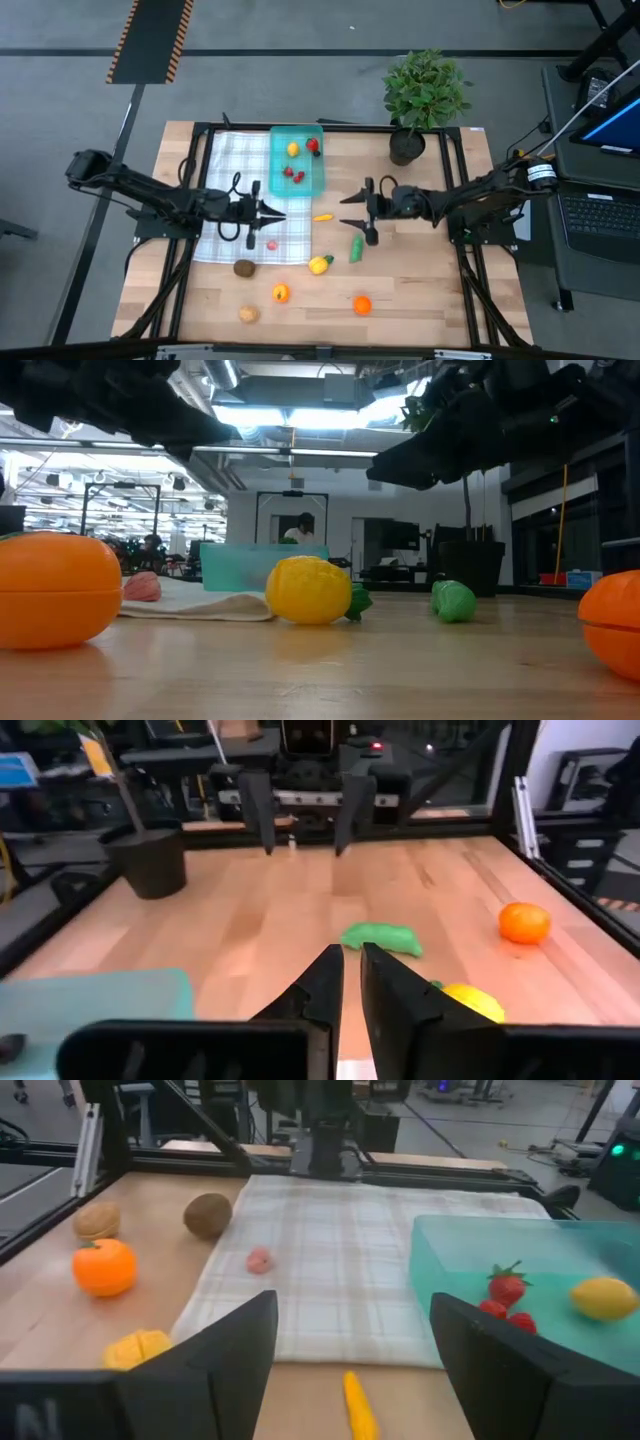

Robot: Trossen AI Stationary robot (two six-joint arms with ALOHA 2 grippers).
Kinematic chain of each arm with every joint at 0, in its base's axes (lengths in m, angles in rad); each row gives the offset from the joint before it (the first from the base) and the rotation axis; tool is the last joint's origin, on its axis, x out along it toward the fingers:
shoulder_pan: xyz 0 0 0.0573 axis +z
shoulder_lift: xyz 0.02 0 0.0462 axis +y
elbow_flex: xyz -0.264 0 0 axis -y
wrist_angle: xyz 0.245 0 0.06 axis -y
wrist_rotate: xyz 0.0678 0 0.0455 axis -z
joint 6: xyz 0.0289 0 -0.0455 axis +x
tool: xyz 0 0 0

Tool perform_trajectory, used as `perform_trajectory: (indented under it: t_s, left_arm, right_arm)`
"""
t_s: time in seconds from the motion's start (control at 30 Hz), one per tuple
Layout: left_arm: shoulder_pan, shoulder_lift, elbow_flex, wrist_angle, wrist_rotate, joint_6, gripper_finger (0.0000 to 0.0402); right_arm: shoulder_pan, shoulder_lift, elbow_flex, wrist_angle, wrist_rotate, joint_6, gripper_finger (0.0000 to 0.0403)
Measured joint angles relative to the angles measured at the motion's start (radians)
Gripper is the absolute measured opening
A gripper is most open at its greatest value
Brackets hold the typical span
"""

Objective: Pick and placing Produce into tupperware
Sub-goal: Put the yellow corn into the blue bin

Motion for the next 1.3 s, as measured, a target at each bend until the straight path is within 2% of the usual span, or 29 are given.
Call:
perform_trajectory:
  t_s: [0.3, 0.57, 0.73, 1.03, 1.3]
  left_arm:
    - [-0.036, 0.016, 0.000, -0.011, 0.000, -0.076, 0.0012]
    - [-0.016, 0.016, 0.000, -0.035, -0.001, -0.057, 0.0008]
    - [-0.002, 0.016, 0.000, -0.029, -0.054, -0.026, 0.0048]
    - [-0.002, 0.016, 0.000, -0.030, -0.083, 0.006, 0.0153]
    - [-0.002, 0.016, 0.000, -0.039, -0.084, 0.007, 0.0184]
  right_arm:
    - [0.003, 0.002, 0.000, -0.003, 0.002, 0.000, 0.0264]
    - [0.003, 0.002, 0.004, -0.014, -0.006, 0.002, 0.0264]
    - [0.003, 0.002, 0.026, -0.130, -0.007, 0.025, 0.0264]
    - [-0.004, 0.002, 0.216, -0.572, -0.009, 0.052, 0.0264]
    - [-0.023, 0.040, 0.256, -0.625, -0.009, 0.046, 0.0264]
